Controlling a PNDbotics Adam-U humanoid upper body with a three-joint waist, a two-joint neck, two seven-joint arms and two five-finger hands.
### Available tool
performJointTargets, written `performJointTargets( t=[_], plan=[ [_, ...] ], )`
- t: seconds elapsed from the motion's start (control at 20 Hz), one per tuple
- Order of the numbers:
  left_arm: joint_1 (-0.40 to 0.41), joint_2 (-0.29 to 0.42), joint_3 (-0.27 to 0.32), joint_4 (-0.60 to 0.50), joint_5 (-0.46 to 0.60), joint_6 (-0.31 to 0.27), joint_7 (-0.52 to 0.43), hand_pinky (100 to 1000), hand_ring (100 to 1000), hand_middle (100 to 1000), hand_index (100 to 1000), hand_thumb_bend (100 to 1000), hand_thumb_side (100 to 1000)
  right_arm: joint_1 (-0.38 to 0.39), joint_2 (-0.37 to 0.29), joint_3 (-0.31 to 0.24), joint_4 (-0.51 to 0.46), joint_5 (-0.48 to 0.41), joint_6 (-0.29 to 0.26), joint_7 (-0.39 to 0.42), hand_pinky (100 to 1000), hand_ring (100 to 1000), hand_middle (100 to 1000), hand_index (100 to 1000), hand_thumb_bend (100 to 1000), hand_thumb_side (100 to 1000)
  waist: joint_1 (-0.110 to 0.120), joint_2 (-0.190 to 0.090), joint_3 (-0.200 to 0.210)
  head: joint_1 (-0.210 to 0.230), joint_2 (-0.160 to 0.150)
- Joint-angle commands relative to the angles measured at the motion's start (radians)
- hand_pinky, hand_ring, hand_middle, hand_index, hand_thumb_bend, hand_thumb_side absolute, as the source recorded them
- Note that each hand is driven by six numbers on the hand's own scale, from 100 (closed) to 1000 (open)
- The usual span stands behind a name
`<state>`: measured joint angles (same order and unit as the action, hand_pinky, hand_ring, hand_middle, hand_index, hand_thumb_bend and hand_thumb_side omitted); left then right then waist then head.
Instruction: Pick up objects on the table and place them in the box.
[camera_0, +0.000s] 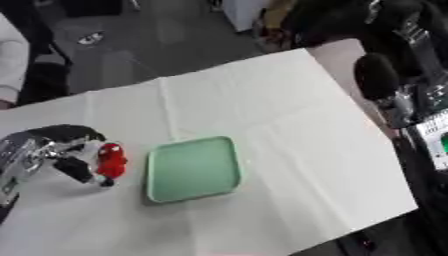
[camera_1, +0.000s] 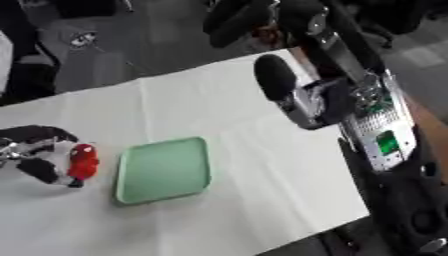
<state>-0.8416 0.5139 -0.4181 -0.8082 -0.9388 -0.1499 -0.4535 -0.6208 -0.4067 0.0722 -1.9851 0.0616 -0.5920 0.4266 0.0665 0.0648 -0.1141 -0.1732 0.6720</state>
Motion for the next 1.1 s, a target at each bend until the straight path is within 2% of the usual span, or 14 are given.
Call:
performJointTargets(
  t=[0.05, 0.2, 0.25, 0.3, 0.35, 0.4, 0.45, 0.5, 0.55, 0.6, 0.65, 0.7, 0.85, 1.1],
  plan=[
    [-0.02, 0.003, 0.037, 0.028, -0.011, -0.009, 0.029, 575, 698, 901, 969, 706, 606, -0.028, 0.008, 0.002, -0.015, -0.013, 0.0, 0.006, 621, 653, 637, 706, 100, 798, -0.006, -0.007, -0.009, 0.024, -0.019],
    [-0.009, -0.006, 0.065, 0.037, -0.037, -0.001, 0.094, 552, 669, 869, 959, 691, 592, -0.041, 0.021, 0.005, -0.015, -0.022, 0.0, 0.011, 621, 653, 638, 706, 100, 810, -0.007, 0.0, -0.025, 0.039, -0.03],
    [-0.005, -0.009, 0.074, 0.04, -0.046, 0.005, 0.123, 510, 615, 801, 891, 610, 538, -0.045, 0.023, 0.006, -0.015, -0.025, -0.001, 0.013, 621, 654, 637, 705, 100, 796, -0.007, 0.002, -0.03, 0.043, -0.035],
    [-0.002, -0.012, 0.082, 0.042, -0.056, 0.013, 0.158, 454, 556, 731, 831, 528, 549, -0.048, 0.025, 0.006, -0.015, -0.028, -0.001, 0.014, 621, 653, 637, 705, 100, 796, -0.006, 0.004, -0.033, 0.047, -0.039],
    [0.0, -0.014, 0.088, 0.042, -0.064, 0.02, 0.201, 364, 468, 596, 727, 342, 577, -0.049, 0.025, 0.005, -0.015, -0.03, -0.001, 0.015, 621, 653, 637, 705, 100, 795, -0.006, 0.005, -0.036, 0.05, -0.043],
    [0.003, -0.015, 0.09, 0.044, -0.071, 0.026, 0.243, 454, 556, 731, 831, 528, 549, -0.05, 0.025, 0.005, -0.015, -0.031, -0.001, 0.016, 621, 653, 637, 705, 100, 796, -0.005, 0.005, -0.037, 0.051, -0.045],
    [0.003, -0.016, 0.09, 0.046, -0.077, 0.028, 0.277, 193, 314, 436, 609, 103, 682, -0.05, 0.025, 0.005, -0.015, -0.032, 0.0, 0.016, 621, 653, 637, 705, 100, 795, -0.005, 0.005, -0.037, 0.052, -0.046],
    [0.002, -0.014, 0.089, 0.045, -0.083, 0.031, 0.312, 193, 314, 436, 609, 103, 682, -0.05, 0.024, 0.004, -0.015, -0.033, 0.0, 0.017, 621, 653, 637, 705, 100, 795, -0.004, 0.005, -0.037, 0.052, -0.047],
    [0.001, -0.012, 0.087, 0.045, -0.088, 0.033, 0.338, 100, 184, 310, 513, 100, 807, -0.049, 0.023, 0.004, -0.015, -0.033, 0.0, 0.018, 621, 653, 637, 705, 100, 795, -0.003, 0.004, -0.036, 0.051, -0.046],
    [-0.001, -0.01, 0.084, 0.046, -0.093, 0.034, 0.354, 100, 107, 233, 481, 100, 856, -0.048, 0.022, 0.004, -0.015, -0.033, 0.001, 0.018, 621, 653, 637, 705, 100, 797, -0.003, 0.003, -0.035, 0.049, -0.046],
    [-0.002, -0.007, 0.081, 0.048, -0.094, 0.034, 0.357, 100, 100, 155, 447, 100, 808, -0.046, 0.02, 0.004, -0.015, -0.033, 0.001, 0.018, 621, 653, 637, 705, 100, 796, -0.003, 0.001, -0.033, 0.045, -0.043],
    [-0.005, -0.004, 0.078, 0.047, -0.092, 0.033, 0.348, 100, 100, 170, 454, 100, 809, -0.045, 0.018, 0.003, -0.015, -0.032, 0.001, 0.018, 621, 653, 637, 705, 100, 796, -0.003, 0.0, -0.031, 0.043, -0.042],
    [-0.016, 0.012, 0.067, 0.027, -0.066, 0.036, 0.303, 100, 100, 100, 399, 100, 771, -0.037, 0.011, 0.003, -0.015, -0.03, 0.001, 0.018, 621, 653, 637, 705, 100, 798, -0.002, -0.004, -0.022, 0.032, -0.035],
    [-0.029, 0.056, 0.037, -0.076, 0.035, 0.104, 0.237, 100, 100, 100, 376, 100, 739, -0.025, 0.0, 0.0, -0.015, -0.024, 0.002, 0.015, 621, 653, 637, 706, 100, 795, -0.001, -0.012, -0.01, 0.021, -0.029]
  ],
)
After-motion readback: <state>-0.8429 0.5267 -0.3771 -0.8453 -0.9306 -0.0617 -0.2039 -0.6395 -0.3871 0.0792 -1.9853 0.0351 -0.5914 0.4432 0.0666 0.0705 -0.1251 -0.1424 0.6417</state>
